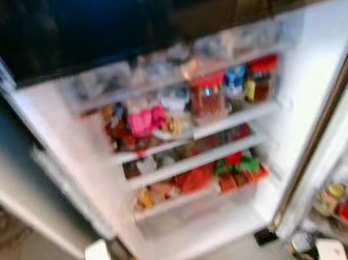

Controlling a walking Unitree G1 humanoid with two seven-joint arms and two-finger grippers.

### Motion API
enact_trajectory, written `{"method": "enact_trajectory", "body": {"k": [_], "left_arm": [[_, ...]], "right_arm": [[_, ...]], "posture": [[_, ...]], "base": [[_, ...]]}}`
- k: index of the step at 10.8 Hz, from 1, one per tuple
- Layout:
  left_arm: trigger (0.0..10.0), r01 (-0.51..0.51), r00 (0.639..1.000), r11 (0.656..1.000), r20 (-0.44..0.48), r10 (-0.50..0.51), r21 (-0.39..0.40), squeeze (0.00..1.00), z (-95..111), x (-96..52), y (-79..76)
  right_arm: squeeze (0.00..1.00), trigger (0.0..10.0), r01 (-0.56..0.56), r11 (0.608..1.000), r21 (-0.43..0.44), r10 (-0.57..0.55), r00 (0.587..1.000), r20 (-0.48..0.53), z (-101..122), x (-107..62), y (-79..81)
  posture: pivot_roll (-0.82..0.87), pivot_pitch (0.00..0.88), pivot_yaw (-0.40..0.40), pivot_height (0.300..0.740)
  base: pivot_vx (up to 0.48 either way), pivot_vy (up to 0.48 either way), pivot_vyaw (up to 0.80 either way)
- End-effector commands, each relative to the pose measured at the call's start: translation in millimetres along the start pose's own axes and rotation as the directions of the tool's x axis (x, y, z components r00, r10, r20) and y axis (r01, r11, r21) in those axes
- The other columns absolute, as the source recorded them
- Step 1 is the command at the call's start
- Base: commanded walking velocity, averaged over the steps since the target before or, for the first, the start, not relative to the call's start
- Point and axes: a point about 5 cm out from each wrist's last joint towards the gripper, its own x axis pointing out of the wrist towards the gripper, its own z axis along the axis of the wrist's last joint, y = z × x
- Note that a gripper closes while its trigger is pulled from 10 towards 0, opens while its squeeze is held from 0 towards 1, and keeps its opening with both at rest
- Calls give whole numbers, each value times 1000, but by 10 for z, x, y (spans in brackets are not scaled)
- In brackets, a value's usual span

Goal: Restocking fridge

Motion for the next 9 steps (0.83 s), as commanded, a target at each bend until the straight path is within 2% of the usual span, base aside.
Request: {"method": "enact_trajectory", "body": {"k": [1,9], "left_arm": [[10000,13,1000,1000,-27,-14,-5,0,-93,-2,-45],[10000,28,999,999,-21,-29,-42,0,-105,-4,-48]], "right_arm": [[0,10000,11,1000,-8,-11,1000,-14,-38,-7,-66],[0,10000,21,999,-31,-21,1000,-3,-35,-10,-100]], "posture": [[66,0,4,740],[60,0,11,740]], "base": [[0,0,0],[0,0,0]]}}
